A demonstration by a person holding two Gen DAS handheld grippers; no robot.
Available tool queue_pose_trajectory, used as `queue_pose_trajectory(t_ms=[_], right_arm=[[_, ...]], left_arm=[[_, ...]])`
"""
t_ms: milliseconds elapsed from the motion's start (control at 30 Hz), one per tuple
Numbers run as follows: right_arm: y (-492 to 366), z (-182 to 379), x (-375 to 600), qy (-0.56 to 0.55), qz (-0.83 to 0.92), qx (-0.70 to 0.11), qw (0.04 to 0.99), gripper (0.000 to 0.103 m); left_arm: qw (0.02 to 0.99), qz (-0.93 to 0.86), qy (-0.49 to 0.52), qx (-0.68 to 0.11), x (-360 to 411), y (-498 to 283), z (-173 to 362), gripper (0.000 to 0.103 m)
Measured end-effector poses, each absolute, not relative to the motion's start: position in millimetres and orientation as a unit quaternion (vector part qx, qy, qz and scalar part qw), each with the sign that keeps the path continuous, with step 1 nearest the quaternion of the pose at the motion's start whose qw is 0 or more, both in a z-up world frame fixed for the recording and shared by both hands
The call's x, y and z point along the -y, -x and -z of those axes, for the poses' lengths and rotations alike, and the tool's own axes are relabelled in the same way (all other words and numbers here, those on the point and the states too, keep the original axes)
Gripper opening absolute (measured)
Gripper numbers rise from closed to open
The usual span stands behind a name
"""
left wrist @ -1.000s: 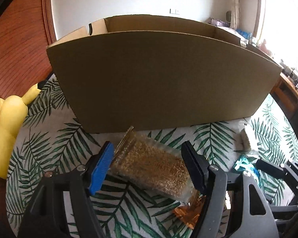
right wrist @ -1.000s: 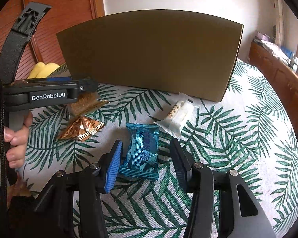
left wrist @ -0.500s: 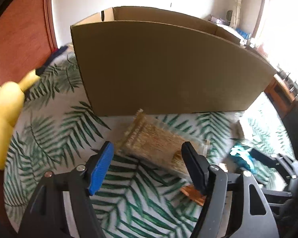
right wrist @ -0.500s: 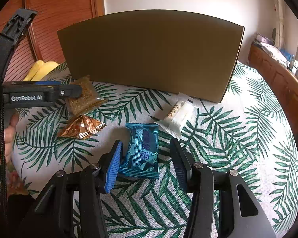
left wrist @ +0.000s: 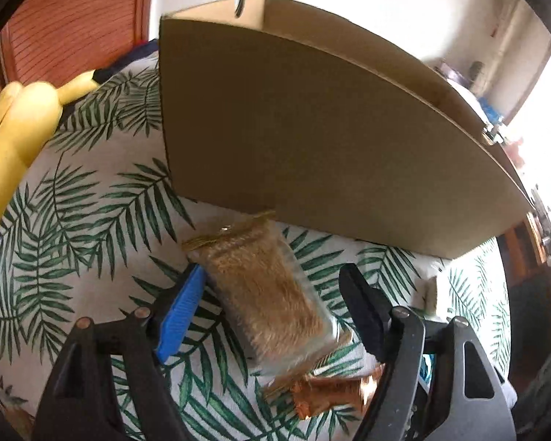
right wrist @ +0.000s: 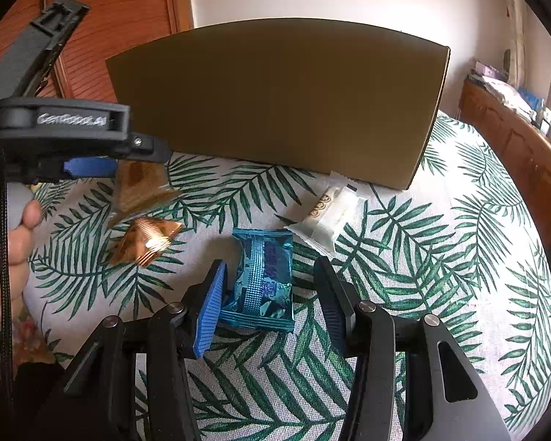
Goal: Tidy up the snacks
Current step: 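Grasp the clear rice-cracker bar with the left gripper while the right gripper grasps the blue wrapper, then carry the rice-cracker bar and blue wrapper over the box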
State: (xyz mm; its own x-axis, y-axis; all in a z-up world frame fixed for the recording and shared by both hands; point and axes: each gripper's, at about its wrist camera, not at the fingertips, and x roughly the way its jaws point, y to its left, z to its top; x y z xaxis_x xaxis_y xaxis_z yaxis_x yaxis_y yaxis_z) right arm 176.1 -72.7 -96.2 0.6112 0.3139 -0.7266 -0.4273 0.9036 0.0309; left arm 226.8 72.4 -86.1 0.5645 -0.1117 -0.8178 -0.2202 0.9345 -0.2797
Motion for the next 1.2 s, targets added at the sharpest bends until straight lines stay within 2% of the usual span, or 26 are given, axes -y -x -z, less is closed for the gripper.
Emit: queue_pose_trajectory(t_ms=[67, 300, 367, 433, 467, 533, 600, 733, 1200], right_arm=[[-176.6, 96.0, 73.9, 0.071, -0.208, -0.389, 0.895, 0.049], [-178.2, 96.7, 77.8, 0.066, -0.208, -0.389, 0.895, 0.049], [-178.0, 96.9, 76.9, 0.070, -0.206, -0.389, 0.895, 0.049], [-177.6, 97.4, 76.9, 0.069, -0.205, -0.389, 0.896, 0.049], [-177.6, 97.3, 78.1, 0.067, -0.205, -0.390, 0.895, 0.049], [-177.1, 96.6, 79.4, 0.070, -0.203, -0.392, 0.894, 0.031], [-176.6, 95.7, 81.1, 0.073, -0.211, -0.397, 0.890, 0.029], [-174.3, 92.9, 82.1, 0.088, -0.225, -0.407, 0.881, 0.024], [-158.5, 84.7, 87.7, 0.080, -0.234, -0.393, 0.886, 0.024]], left_arm=[[0.857, -0.040, 0.185, -0.479, -71.9, -230.0, 94.7, 0.076], [0.872, -0.033, 0.106, -0.476, -55.1, -227.3, 99.0, 0.074], [0.873, -0.028, 0.101, -0.477, -56.7, -225.9, 98.6, 0.070], [0.874, -0.027, 0.097, -0.475, -57.8, -220.7, 98.2, 0.057], [0.875, -0.023, 0.097, -0.473, -61.8, -218.3, 97.2, 0.054], [0.876, -0.011, 0.096, -0.472, -67.0, -215.5, 95.6, 0.047], [0.877, 0.000, 0.096, -0.471, -74.5, -211.7, 95.0, 0.045], [0.880, 0.021, 0.097, -0.465, -82.7, -199.8, 92.7, 0.043], [0.899, 0.044, 0.051, -0.432, -89.7, -167.2, 86.6, 0.042]])
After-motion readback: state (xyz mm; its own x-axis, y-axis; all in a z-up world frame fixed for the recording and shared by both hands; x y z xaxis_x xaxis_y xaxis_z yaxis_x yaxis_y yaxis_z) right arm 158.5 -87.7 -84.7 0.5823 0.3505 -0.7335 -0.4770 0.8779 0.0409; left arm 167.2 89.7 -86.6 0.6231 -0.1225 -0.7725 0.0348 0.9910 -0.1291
